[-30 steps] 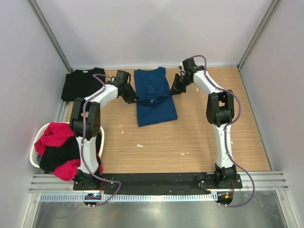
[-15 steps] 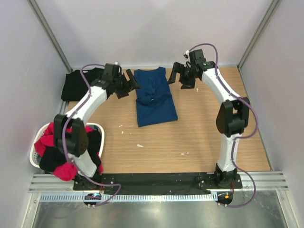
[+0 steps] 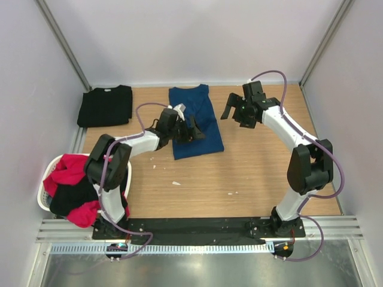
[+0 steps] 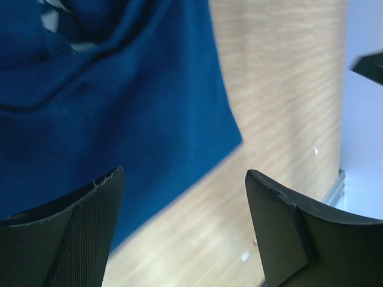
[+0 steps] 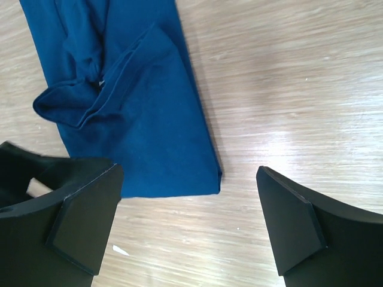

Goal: Fold and stack the t-shirts
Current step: Fold the tshirt

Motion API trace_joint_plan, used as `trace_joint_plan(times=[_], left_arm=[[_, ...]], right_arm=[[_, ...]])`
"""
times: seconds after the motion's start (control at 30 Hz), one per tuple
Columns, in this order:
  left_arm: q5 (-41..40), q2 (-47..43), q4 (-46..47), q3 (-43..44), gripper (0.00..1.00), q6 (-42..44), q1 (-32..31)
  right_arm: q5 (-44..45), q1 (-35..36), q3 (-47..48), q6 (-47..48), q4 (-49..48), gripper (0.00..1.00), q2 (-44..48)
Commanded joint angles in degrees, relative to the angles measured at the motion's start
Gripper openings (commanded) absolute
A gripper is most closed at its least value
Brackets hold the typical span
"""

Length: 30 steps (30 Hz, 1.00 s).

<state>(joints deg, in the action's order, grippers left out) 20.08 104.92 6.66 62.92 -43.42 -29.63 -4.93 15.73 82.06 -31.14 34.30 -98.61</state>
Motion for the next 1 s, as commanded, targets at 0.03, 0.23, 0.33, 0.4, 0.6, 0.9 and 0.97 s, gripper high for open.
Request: trace_joint_plan(times=[0.03,0.23,0.33,0.4,0.6,0.9,0.97], left_arm=[[-3.2,5.1,13.82,4.65,0.82,-1.5,0.8],[-7.32,12.66,12.51,13.62,0.82,3.59,1.5],[-8.73,16.88,9.96,18.81,0.82,4.04,2.29],[-9.26,18.99,9.87,21.18,0.82,3.87,2.82],[-9.97,23.56,5.57,27.16,0.82,5.97,3.35],[-12.87,21.38,4.69,26.91,0.82,12.83,4.93],[-12.69,17.62,4.16,26.47,0.82,13.53,6.24]], right_arm=[[3.08,-0.08,2.22,0.28,-2.14,1.0,1.93],[2.82,0.01,1.97,2.66,-3.27,1.0,0.08],[1.07,-0.08,1.08,3.18,-4.86,1.0,-0.88],[-0.16,0.01,0.56,3.36,-5.99,1.0,-1.5],[-4.91,0.01,-4.01,2.13,-12.49,1.0,-2.55],[-9.14,1.5,-3.58,8.27,-14.1,1.0,-7.74],[-7.74,2.99,-3.57,9.42,-12.69,1.0,-7.92]])
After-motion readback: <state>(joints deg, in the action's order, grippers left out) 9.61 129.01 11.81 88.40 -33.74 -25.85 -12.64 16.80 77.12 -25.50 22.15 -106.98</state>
